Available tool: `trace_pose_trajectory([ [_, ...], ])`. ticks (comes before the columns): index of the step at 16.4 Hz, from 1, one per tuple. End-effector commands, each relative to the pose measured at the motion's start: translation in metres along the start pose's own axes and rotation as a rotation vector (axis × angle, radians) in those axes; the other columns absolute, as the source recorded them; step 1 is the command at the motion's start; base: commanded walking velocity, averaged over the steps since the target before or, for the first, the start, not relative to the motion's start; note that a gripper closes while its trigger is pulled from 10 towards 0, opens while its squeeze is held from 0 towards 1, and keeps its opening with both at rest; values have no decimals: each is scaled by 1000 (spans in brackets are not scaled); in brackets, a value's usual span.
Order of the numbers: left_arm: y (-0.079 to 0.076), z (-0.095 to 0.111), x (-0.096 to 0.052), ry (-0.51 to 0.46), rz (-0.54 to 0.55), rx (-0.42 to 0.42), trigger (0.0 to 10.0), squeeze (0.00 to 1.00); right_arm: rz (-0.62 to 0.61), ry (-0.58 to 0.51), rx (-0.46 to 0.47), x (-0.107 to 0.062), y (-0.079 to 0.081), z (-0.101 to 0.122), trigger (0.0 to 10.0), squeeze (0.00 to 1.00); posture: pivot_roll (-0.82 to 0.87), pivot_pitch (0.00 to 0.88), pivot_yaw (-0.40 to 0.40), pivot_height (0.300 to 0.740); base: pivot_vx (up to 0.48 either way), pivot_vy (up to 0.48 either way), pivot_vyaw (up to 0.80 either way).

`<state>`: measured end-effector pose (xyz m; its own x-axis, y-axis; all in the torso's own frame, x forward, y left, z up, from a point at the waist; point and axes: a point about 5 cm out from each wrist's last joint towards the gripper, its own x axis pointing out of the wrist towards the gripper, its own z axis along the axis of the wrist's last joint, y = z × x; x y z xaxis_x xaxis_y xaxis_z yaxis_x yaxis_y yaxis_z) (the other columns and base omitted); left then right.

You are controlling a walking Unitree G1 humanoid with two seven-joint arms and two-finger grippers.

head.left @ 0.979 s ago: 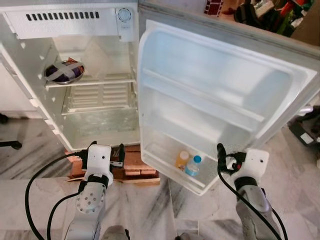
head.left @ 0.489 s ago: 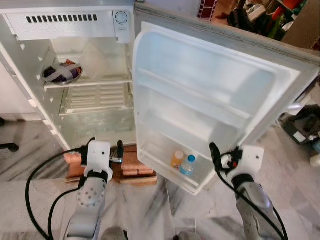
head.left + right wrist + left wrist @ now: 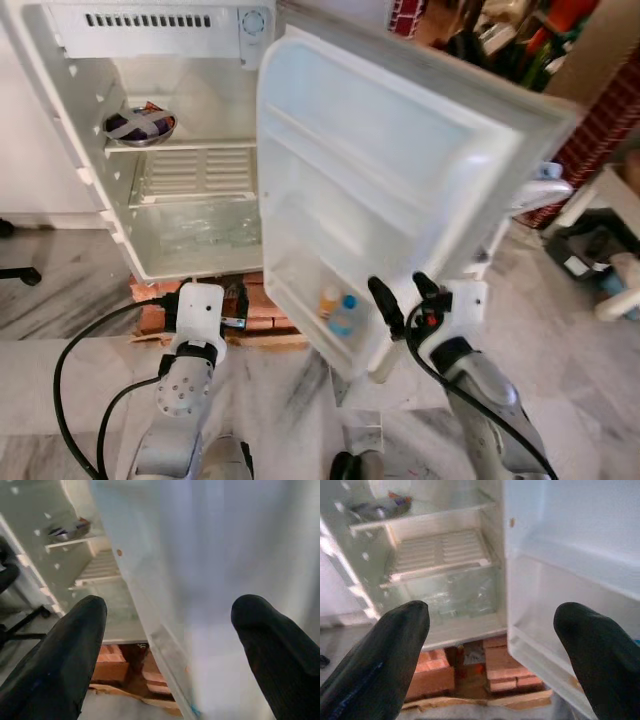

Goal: Restocking fridge

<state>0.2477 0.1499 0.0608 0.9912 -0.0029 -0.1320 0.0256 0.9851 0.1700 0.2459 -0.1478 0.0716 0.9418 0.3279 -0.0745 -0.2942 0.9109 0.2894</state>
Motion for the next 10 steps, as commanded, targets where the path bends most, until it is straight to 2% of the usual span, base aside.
trace_pose_trajectory([
  [1, 0, -4, -2, 20, -3, 7, 10000, 0, -20, 7, 3, -1, -8, 3, 10000, 0, 74, 41, -60, 740, -285, 0, 0],
  [5, 0, -6, -4, 24, -8, 14, 10000, 0, -36, 23, -97, -2, -12, 1, 10000, 0, 73, 50, -61, 740, -271, 0, 0],
  [7, 1, -7, -5, 28, 1, 14, 10000, 0, -54, 7, -103, 1, -15, 3, 10000, 0, 76, 51, -62, 740, -253, 0, 0],
  [8, 2, -6, -5, 27, 2, 13, 10000, 0, -66, 5, -136, 1, -17, 3, 10000, 0, 81, 51, -64, 740, -255, 0, 0],
  [9, 2, -7, -5, 29, 4, 14, 10000, 0, -93, 25, -127, 2, -19, 2, 10000, 0, 84, 50, -64, 740, -247, 0, 0],
  [10, 3, -7, -4, 28, 6, 15, 10000, 0, -102, 34, -65, 1, -22, 0, 10000, 0, 84, 50, -64, 740, 0, 0, 0],
])
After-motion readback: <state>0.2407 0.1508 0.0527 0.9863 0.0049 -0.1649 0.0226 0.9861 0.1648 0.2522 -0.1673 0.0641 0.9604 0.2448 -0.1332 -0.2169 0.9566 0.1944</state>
